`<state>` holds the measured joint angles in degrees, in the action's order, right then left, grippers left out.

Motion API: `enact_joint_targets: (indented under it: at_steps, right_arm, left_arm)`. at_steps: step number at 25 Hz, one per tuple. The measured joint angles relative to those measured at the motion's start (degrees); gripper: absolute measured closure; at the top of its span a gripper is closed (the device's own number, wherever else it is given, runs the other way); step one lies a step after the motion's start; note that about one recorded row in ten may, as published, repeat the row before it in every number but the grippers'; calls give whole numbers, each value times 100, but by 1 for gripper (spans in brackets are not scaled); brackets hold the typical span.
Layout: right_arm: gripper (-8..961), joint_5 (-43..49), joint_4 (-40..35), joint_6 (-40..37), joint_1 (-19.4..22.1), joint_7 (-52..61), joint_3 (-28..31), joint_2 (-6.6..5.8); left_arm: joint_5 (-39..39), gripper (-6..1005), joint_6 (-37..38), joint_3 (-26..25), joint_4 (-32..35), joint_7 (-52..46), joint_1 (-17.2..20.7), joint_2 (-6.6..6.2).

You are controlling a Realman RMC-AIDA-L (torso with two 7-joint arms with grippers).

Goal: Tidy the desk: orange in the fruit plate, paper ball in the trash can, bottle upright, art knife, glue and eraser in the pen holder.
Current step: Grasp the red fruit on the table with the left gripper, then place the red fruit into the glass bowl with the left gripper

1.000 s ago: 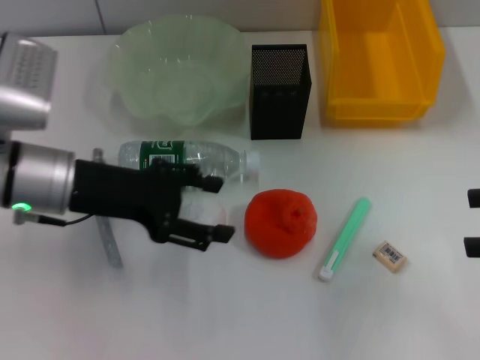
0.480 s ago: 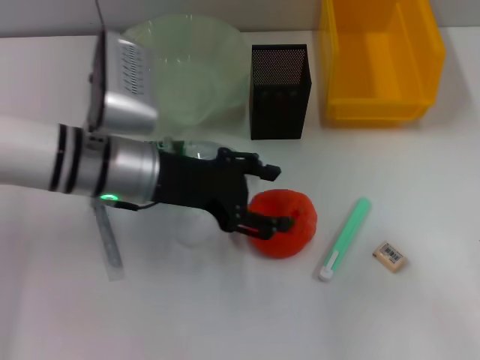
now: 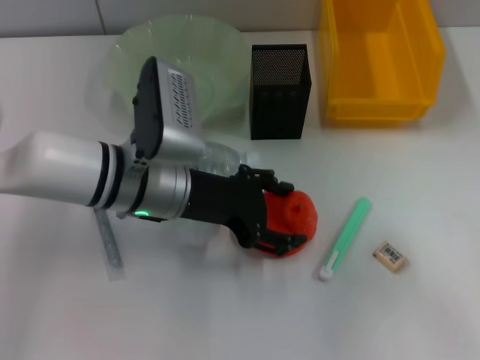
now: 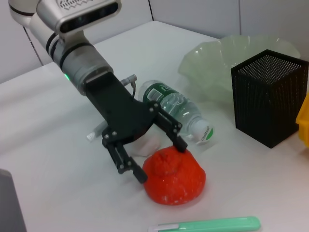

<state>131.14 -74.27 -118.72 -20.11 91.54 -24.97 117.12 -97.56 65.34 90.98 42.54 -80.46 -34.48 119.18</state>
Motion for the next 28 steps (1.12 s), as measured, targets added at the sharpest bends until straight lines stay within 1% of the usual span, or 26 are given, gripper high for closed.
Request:
enact_joint_targets:
  at_steps: [10, 14, 19, 23, 24, 25, 26, 28]
  right_arm:
    - [204, 0, 42, 107, -11, 4, -41, 27]
    - [205, 0, 50, 124, -11, 4, -43, 42]
    - [206, 0, 53, 125, -10, 5, -43, 54]
    - [207, -2, 53, 136, -10, 5, -43, 55]
    - [207, -5, 53, 141, -12, 5, -43, 56]
    - [207, -5, 53, 141, -12, 5, -43, 56]
    - [208, -6, 53, 143, -18, 4, -43, 57]
    - [208, -6, 53, 146, -27, 4, -43, 56]
  left_arm:
    - [-2, 247, -40, 127, 0, 4, 3, 0]
    - [17, 464, -43, 107, 0, -9, 14, 0]
    - [263, 703, 2, 69, 0, -105, 62, -22]
    - [409, 757, 138, 20, 27, -111, 129, -45]
    - [445, 771, 433, -178, 53, -132, 162, -52]
    - [445, 785, 433, -178, 53, -132, 162, -52]
    - [447, 798, 631, -359, 63, -156, 178, -56]
    - [448, 825, 1121, -892, 136, -269, 224, -65]
